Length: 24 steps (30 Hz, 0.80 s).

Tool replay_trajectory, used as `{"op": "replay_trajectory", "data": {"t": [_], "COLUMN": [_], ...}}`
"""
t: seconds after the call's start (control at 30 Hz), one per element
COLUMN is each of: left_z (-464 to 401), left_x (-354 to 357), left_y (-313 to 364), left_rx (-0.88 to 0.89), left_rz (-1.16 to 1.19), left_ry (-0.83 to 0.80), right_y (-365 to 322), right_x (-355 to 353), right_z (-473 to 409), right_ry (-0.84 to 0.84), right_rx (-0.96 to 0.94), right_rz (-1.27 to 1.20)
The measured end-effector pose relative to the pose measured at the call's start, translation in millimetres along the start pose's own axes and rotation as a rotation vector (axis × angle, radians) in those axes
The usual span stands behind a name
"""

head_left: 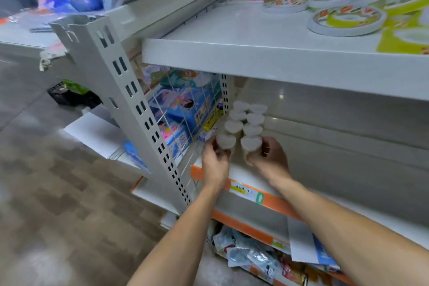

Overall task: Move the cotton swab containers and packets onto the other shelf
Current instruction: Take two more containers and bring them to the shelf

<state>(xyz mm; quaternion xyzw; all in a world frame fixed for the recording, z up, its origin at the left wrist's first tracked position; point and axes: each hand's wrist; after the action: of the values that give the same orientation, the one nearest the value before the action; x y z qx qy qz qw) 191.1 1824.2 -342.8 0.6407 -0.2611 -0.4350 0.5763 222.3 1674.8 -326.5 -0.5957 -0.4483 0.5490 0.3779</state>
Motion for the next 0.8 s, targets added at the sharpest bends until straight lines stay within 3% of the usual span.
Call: {"op": "replay_trajectory", "data": {"t": [0.4,0.8], "left_z": [-17,-23], "left_x": [-2,-7], "left_y": [-9,-9], "left_rx": [0.126,0.099], "left_rz": [0.063,0.024], "left_ry": [-0.122,-0.186], "right_y": [-13,-8], "right_x": [26,36], "right_z": [10,12], "right_ry": [0.144,0.218], "right_rx": [-0.001,0.035], "right_rz": [0.008,-0.012]}}
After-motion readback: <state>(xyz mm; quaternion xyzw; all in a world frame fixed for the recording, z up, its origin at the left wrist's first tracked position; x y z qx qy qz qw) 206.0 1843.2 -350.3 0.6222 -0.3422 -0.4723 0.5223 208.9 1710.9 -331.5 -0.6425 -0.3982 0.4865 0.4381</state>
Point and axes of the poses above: each hand's wrist, its own z-axis away from the middle knuckle, its own x-axis out of the palm, y = z × x, and after that the axes turned 5 degrees about -x, right-handed
